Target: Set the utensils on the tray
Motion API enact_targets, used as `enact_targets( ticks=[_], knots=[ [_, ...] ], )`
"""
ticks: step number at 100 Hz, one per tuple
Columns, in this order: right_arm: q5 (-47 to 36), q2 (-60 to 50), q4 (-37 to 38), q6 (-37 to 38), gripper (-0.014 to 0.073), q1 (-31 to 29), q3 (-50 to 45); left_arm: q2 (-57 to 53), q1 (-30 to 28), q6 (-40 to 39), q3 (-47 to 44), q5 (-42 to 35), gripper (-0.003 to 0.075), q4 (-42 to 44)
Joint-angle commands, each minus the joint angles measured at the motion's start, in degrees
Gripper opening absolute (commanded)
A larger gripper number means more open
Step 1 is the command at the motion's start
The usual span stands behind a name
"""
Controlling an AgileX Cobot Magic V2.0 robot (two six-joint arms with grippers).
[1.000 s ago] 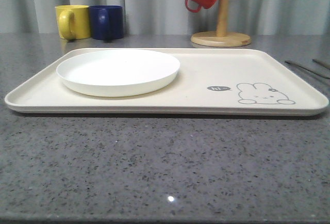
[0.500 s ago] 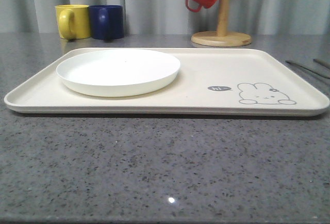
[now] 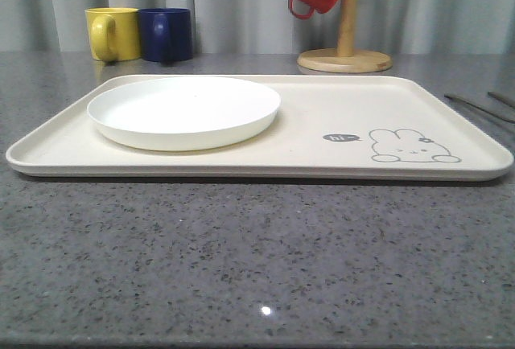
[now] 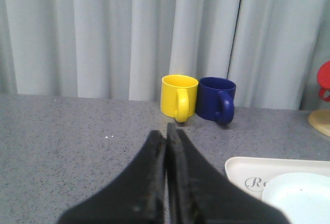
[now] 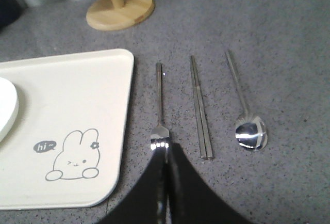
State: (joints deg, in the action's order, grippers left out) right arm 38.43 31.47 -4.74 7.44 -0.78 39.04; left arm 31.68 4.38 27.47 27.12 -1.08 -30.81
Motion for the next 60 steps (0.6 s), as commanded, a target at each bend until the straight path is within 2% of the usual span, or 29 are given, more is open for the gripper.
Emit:
enact_targets(
  ticks=[1, 10, 15, 22, 35, 41, 60],
  knots=[
    [-0.83, 6.06, -0.6, -0.05, -0.0068, -0.16, 5.5, 0.06, 0.58, 0.0, 1.51, -4.19, -0.0017, -0.51],
    [-0.97, 11.19, -0.74, -0.05, -0.0058, -0.16, 7.5, 0.06, 0.58, 0.0, 1.51, -4.19, -0.0017, -0.51],
    [-0.7, 13.46, -1.2, -0.05, -0.002, -0.16, 8.14, 0.06, 0.58, 0.0, 1.51, -4.19, -0.0017, -0.51],
    [-0.6, 15.68, -1.92, -0.05, 0.0091, -0.16, 8.4, 0.06, 0.58, 0.0, 1.51, -4.19, -0.0017, -0.51],
    [0.25, 19.22, -2.08, -0.05, 0.0375, -0.16, 8.4, 0.06, 0.58, 0.0, 1.51, -4.19, -0.0017, -0.51],
    [0.5, 20.12, -2.08, -0.24, 0.0451, -0.16, 8.4, 0.06, 0.58, 0.0, 1.51, -4.19, -0.0017, -0.51],
    [0.73, 24.33, -2.5, -5.52, 0.0465, -0.03, 10.55, 0.06, 0.58, 0.0, 1.51, -4.19, -0.0017, -0.51]
  ],
)
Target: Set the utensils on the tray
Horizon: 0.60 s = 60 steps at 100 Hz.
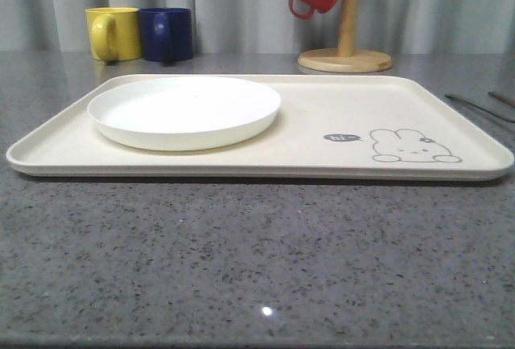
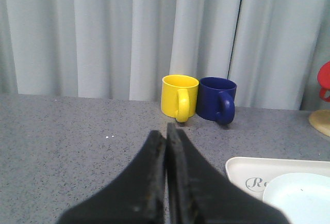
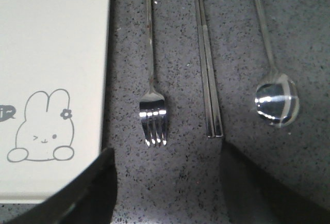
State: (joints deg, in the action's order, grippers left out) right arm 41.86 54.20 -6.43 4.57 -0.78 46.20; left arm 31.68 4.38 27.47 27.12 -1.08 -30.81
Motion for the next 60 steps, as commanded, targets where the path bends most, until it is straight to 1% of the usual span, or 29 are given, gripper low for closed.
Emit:
enact_targets(
  ticks=[1, 35, 60],
  knots=[
    [-2.7, 1.85, -0.91, -2.79, 0.0465, -0.01, 3.58, 0.06, 0.58, 0.0, 1.51, -4.19, -0.0017, -0.51],
    [-2.0, 18.35, -0.97, -5.71, 0.0465, 3.32, 14.41, 0.06, 0.58, 0.0, 1.51, -4.19, -0.0017, -0.51],
    [-2.11, 28.28, -0.4, -5.71, 0.0465, 3.38, 18.99, 0.06, 0.58, 0.0, 1.51, -4.19, -0.0017, -0.51]
  ],
)
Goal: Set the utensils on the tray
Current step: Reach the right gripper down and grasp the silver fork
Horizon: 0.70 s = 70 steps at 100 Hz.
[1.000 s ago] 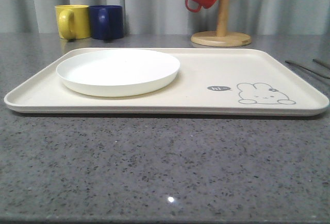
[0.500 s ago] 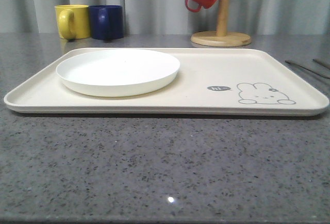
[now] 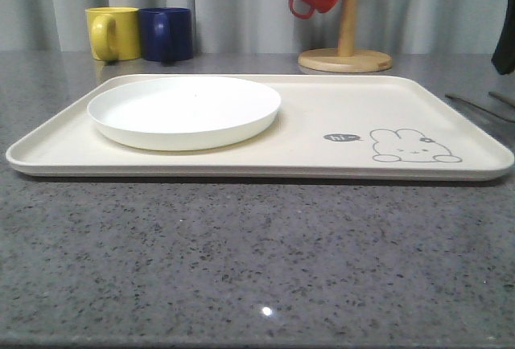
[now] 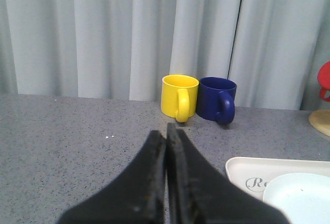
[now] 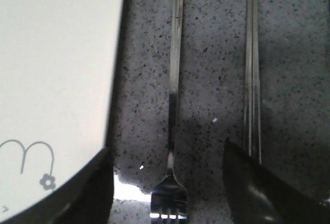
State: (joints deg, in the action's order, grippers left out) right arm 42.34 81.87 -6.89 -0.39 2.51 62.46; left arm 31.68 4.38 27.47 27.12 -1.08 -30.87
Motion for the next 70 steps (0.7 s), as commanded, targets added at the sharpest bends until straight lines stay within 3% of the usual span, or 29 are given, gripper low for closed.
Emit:
enact_targets(
  ticks=[1, 39, 51, 70],
  knots=[
    [-2.59, 1.06, 0.2, -0.74, 0.0465, 0.09, 2.9, 0.06, 0.58, 0.0, 1.51, -4.19, -0.0017, -0.46],
    [-3.27, 7.57, 0.72, -0.74, 0.0455, 0.09, 3.49, 0.06, 0.58, 0.0, 1.51, -4.19, -0.0017, -0.46],
    [-3.17, 8.07, 0.72, -0.74, 0.0351, 0.09, 3.49, 0.06, 0.58, 0.0, 1.51, -4.19, -0.0017, -0.46],
    [-2.93, 8.07, 0.67, -0.74, 0.0093, 0.09, 3.49, 0.06, 0.58, 0.0, 1.51, -4.19, -0.0017, -0.46]
  ],
)
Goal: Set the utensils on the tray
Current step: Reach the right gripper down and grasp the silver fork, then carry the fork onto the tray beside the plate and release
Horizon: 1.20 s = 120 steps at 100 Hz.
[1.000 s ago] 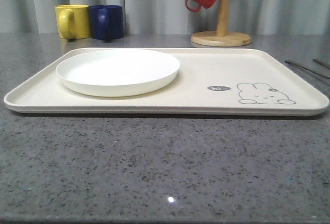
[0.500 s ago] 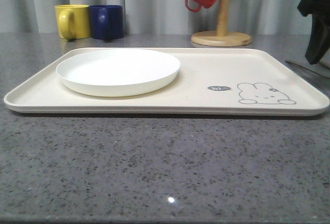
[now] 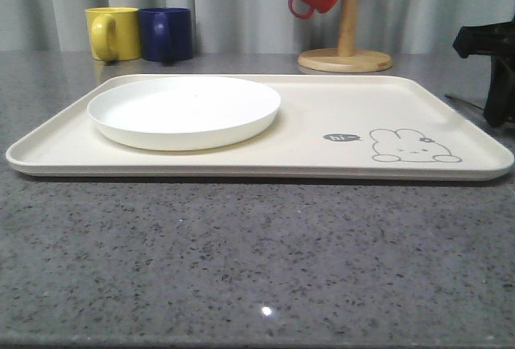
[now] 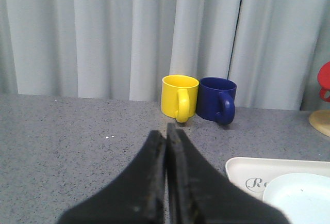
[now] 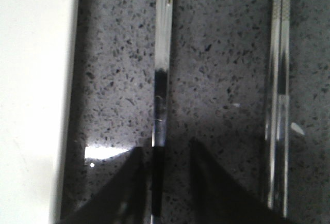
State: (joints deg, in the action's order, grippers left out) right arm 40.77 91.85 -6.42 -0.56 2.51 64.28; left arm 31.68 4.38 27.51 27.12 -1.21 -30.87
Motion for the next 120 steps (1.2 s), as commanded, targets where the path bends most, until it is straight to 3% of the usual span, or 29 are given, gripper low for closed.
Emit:
enact_targets(
  ticks=[1, 16, 50, 72, 102, 120],
  knots=[
    [-1.35, -1.91, 0.2, -0.57, 0.0084, 0.09, 1.67, 0.06, 0.58, -0.03, 1.51, -4.06, -0.0017, -0.46],
    [-0.34, -2.05, 0.2, -0.57, -0.0069, 0.09, 2.64, 0.06, 0.58, -0.03, 1.51, -4.06, -0.0017, -0.46],
    [8.12, -5.9, -0.13, 4.49, -0.0057, 1.79, 10.24, 0.06, 0.58, -0.03, 1.51, -4.06, -0.0017, -0.46],
    [9.15, -8.05, 3.31, 16.52, -0.0057, 10.7, 12.73, 0.06, 0.58, -0.03, 1.51, -4.06, -0.0017, -0.46],
    [5.58, -3.47, 22.55, 43.21, -0.0057, 26.04, 13.13, 0.06, 0.58, -0.03, 1.51, -4.06, -0.0017, -0.46],
    [4.03, 0.96, 24.09, 47.71, -0.0057, 30.27, 14.72, 0.06, 0.58, -0.03, 1.51, -4.06, -0.0017, -0.46]
  ],
)
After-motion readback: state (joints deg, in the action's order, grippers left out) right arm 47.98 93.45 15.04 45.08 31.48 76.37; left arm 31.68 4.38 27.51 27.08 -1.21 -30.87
